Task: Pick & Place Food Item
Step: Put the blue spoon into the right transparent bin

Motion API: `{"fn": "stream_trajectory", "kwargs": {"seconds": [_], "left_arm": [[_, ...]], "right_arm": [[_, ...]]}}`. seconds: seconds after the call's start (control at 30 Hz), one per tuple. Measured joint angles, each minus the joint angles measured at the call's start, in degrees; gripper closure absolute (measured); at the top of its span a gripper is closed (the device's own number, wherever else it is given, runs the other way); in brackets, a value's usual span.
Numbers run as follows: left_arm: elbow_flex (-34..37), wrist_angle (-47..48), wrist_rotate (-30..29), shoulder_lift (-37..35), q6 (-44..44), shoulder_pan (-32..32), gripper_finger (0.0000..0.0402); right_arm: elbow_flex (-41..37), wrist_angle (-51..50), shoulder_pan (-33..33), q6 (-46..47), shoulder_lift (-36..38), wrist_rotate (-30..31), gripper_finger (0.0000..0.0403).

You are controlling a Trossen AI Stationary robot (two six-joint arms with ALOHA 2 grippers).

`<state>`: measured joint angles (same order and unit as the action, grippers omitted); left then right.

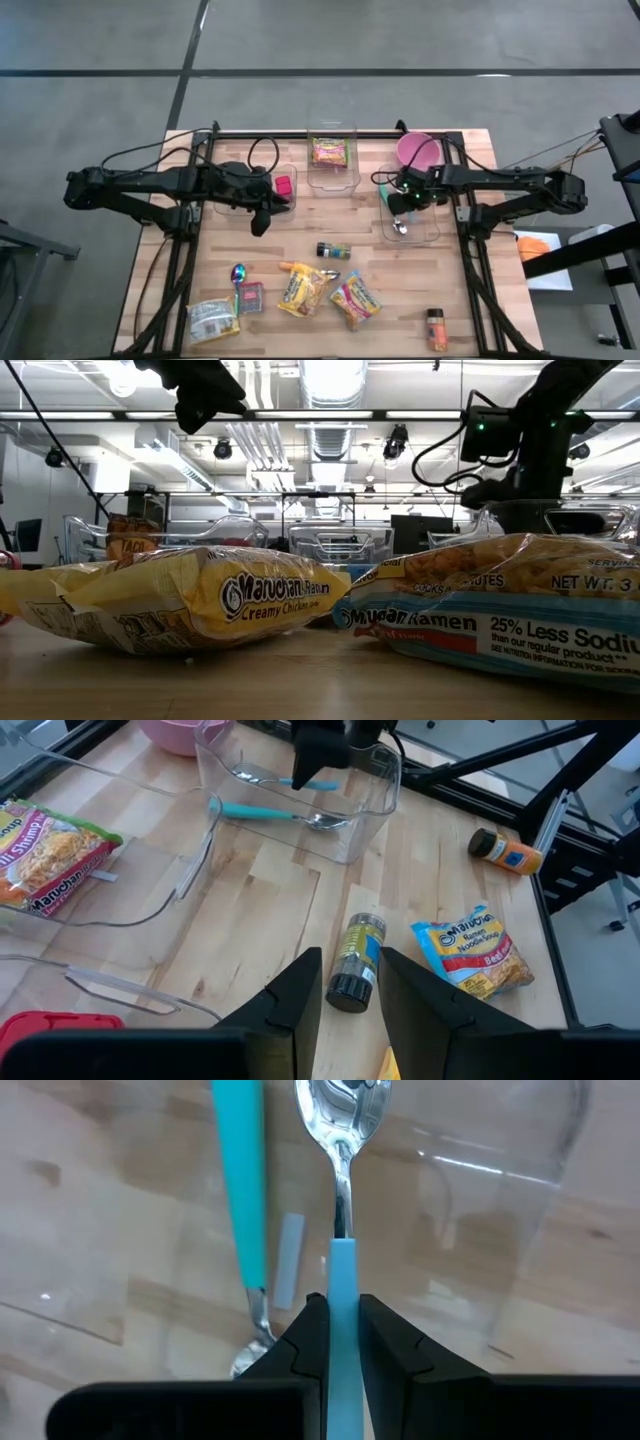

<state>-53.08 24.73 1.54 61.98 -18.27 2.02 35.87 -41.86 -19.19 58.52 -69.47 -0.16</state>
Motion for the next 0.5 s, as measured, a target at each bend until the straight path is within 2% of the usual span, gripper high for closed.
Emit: {"fn": "stream_trajectory", "kwargs": {"seconds": [0.5], "left_arm": [[0.02,-0.02,0.0,0.02,0.03,0.0,0.0293]], "right_arm": [[-2.53,4.46,0.05,2.92,-0.72,-1.01,0.0376]]}}
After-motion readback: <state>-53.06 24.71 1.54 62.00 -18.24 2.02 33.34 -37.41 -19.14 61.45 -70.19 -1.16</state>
